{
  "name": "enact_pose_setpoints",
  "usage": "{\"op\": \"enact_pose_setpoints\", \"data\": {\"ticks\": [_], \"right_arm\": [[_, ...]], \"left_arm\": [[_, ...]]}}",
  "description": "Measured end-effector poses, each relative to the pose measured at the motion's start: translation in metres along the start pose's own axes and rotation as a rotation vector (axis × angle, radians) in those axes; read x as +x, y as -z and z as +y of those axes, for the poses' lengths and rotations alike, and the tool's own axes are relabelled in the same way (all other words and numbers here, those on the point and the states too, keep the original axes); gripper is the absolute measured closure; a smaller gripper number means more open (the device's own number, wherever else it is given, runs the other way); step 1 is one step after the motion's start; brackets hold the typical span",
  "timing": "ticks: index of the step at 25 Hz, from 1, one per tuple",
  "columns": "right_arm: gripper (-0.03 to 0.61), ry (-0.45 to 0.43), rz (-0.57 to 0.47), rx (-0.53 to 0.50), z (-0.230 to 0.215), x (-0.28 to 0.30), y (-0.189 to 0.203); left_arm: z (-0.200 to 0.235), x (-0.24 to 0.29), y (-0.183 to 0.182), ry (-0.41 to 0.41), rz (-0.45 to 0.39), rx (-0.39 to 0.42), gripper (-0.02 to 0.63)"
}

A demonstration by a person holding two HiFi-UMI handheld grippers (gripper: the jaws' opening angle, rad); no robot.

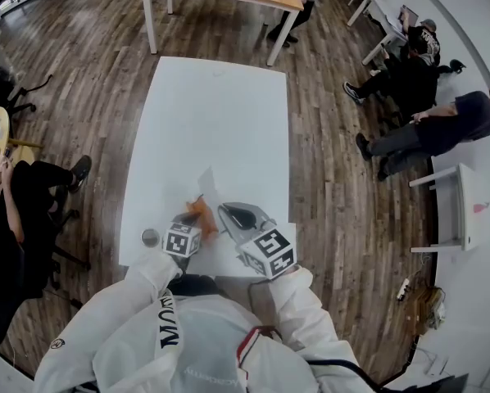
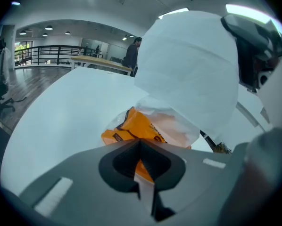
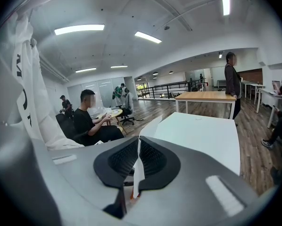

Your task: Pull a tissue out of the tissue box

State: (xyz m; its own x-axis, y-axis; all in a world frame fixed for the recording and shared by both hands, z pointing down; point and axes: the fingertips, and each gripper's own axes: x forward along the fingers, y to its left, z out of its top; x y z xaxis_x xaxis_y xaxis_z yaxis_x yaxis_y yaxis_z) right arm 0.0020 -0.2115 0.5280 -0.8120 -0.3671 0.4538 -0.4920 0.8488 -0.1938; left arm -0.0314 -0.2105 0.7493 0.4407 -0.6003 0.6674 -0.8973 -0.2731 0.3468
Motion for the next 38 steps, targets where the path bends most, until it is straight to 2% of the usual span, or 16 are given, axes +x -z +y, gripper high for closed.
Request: {"op": "enact_pose_setpoints", "data": {"ticks": [11, 18, 28, 38], "right_arm": [[0.574, 0.025, -0.024, 0.002, 0.0, -0.01, -0.002], [0.574, 0.044, -0.038, 0.009, 0.0, -0.014, 0.0], [0.574, 0.068, -0.063, 0.034, -0.003, -0.021, 0.001], [0.574, 0.113, -0.104, 0.086, -0.01, -0.033, 0.002]], "left_arm": [[-0.004, -0.016, -0.007, 0.009, -0.037, 0.022, 0.614], [-0.007, -0.034, -0.022, 0.01, -0.088, 0.034, 0.614], [-0.013, -0.069, -0.054, -0.004, -0.169, 0.135, 0.614], [-0.003, -0.098, -0.071, -0.016, -0.214, 0.144, 0.614]]}}
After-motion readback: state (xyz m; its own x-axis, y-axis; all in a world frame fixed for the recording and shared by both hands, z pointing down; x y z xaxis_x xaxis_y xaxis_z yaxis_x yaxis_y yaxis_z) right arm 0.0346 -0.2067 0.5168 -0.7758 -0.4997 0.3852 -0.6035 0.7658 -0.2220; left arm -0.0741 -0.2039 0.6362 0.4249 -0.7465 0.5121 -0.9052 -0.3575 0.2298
